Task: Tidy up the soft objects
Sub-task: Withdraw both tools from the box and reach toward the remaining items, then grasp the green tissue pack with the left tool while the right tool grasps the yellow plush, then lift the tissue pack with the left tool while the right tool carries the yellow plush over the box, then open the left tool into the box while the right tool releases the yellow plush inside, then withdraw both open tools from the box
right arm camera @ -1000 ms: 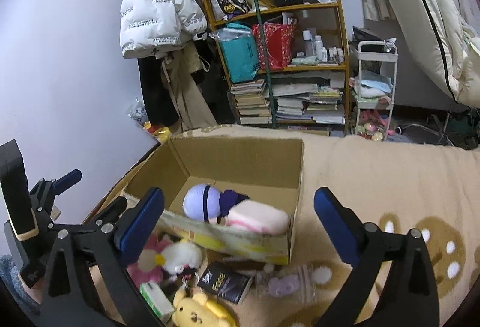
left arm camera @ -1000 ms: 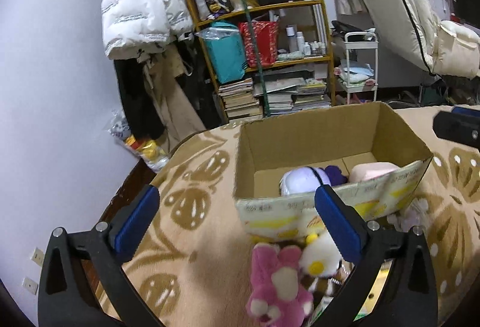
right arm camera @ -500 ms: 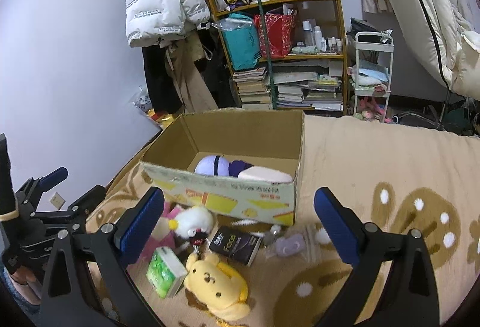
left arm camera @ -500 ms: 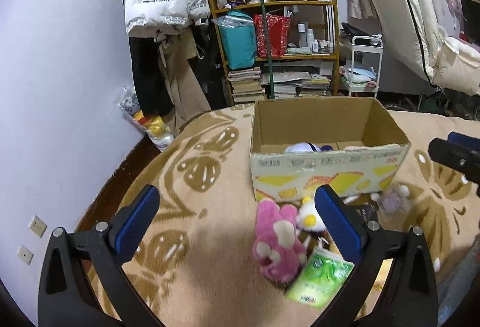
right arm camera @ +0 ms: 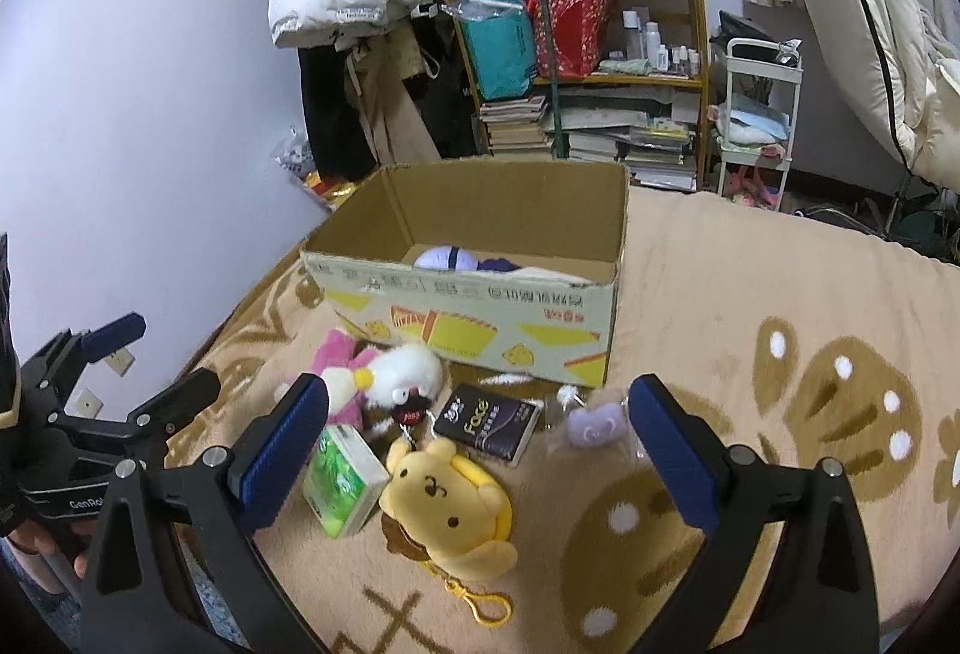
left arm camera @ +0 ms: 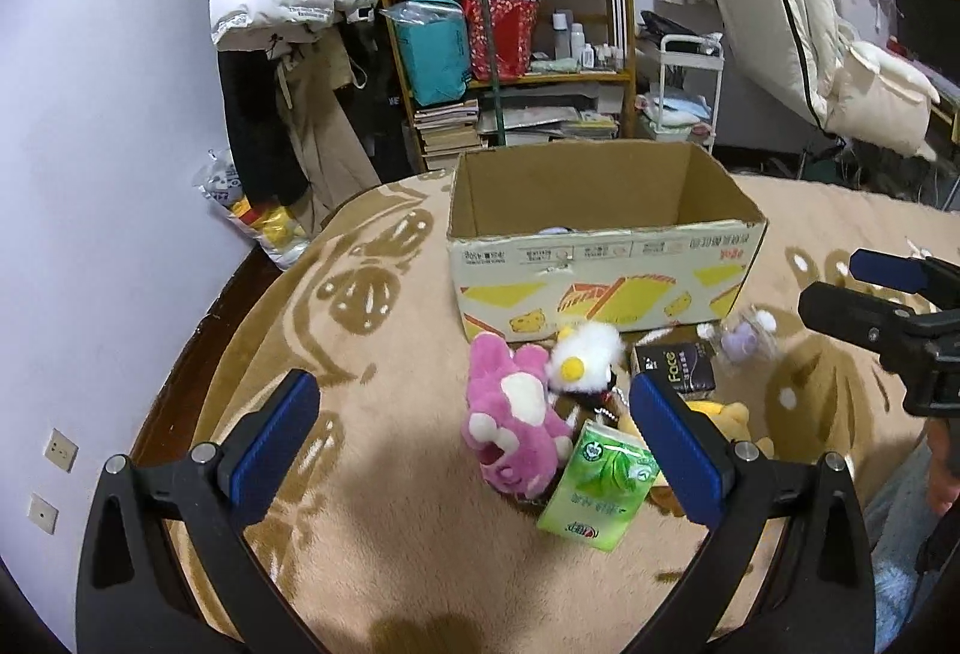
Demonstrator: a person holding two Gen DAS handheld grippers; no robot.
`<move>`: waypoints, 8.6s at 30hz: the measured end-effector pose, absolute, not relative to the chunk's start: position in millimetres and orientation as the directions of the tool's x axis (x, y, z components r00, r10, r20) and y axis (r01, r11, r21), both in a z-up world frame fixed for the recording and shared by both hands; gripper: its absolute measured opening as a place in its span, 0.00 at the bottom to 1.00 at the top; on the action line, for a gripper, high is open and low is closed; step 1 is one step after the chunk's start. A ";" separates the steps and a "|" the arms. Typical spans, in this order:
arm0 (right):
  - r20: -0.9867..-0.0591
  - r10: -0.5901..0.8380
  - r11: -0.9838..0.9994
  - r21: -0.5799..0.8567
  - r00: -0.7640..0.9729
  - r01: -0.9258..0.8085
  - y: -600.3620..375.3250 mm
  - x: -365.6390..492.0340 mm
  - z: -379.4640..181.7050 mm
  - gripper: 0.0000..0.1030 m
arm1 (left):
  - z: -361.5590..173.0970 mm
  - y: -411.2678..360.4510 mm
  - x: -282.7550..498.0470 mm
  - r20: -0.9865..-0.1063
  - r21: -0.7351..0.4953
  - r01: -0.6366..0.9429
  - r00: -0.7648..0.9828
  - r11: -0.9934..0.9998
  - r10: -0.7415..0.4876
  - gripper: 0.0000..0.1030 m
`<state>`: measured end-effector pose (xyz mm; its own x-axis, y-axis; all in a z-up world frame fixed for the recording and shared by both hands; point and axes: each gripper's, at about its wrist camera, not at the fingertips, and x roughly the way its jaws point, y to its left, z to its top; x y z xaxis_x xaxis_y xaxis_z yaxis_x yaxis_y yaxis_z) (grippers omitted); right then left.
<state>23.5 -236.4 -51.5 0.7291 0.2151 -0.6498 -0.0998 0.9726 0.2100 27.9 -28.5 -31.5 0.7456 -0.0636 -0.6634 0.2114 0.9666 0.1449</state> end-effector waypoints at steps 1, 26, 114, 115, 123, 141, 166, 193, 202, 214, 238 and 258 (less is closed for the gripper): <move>-0.654 0.215 0.973 0.208 0.725 -0.101 -235.6 23.6 -53.4 1.00 | -33.0 -29.3 28.6 -0.668 0.148 0.214 0.742 0.966 -0.062 0.99; -0.759 0.248 0.965 0.250 0.602 -0.082 -239.4 54.0 -94.4 1.00 | -81.4 -65.2 49.1 -0.787 0.112 0.392 0.596 0.913 -0.159 0.99; -0.606 0.104 0.993 0.106 0.789 -0.050 -224.3 29.5 -60.2 0.47 | -44.9 -36.6 36.8 -0.631 0.049 0.258 0.757 0.965 -0.171 0.51; -0.590 0.093 0.995 0.092 0.802 -0.048 -223.9 28.5 -57.0 0.47 | -41.4 -35.5 36.1 -0.619 0.047 0.254 0.766 0.966 -0.171 0.51; -0.495 0.063 0.998 0.055 0.867 -0.041 -222.9 28.7 -36.4 0.47 | -12.9 -28.1 33.5 -0.540 0.019 0.245 0.818 0.969 -0.197 0.51; -0.378 0.035 0.999 0.017 0.925 -0.030 -226.5 71.9 1.4 0.47 | 42.2 -39.2 94.0 -0.407 0.084 0.215 0.899 0.973 -0.163 0.51; -0.443 0.065 0.998 0.035 0.894 -0.055 -223.2 130.3 -25.9 0.47 | -7.3 -56.8 170.4 -0.476 0.072 0.210 0.867 0.975 -0.151 0.51; -0.585 0.112 0.992 0.115 0.804 -0.055 -235.8 149.1 -74.2 0.51 | -59.9 -77.2 186.1 -0.596 0.152 0.257 0.794 0.954 -0.119 0.52; -0.585 0.113 0.992 0.108 0.803 -0.061 -233.8 147.2 -73.7 0.52 | -54.0 -75.2 176.5 -0.563 0.186 0.237 0.821 0.953 -0.094 0.71; -0.544 0.136 0.987 0.147 0.828 -0.065 -245.0 130.1 -62.1 0.87 | -43.4 -61.5 155.7 -0.540 0.211 0.202 0.840 0.956 -0.058 0.90; -0.556 0.080 0.995 0.092 0.827 -0.034 -250.3 60.9 -42.1 1.00 | -36.4 -34.3 91.6 -0.603 0.238 0.161 0.797 0.958 0.016 0.97; -0.624 0.047 0.998 0.052 0.780 -0.019 -246.2 52.8 -67.7 1.00 | -68.1 -18.2 95.0 -0.719 0.187 0.127 0.693 0.974 0.048 0.97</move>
<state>52.8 -246.2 -67.7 0.7799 0.0474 -0.6241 -0.0189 0.9985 0.0522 95.0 -18.2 -68.1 0.6930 0.0477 -0.7194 0.1270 0.9741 0.1870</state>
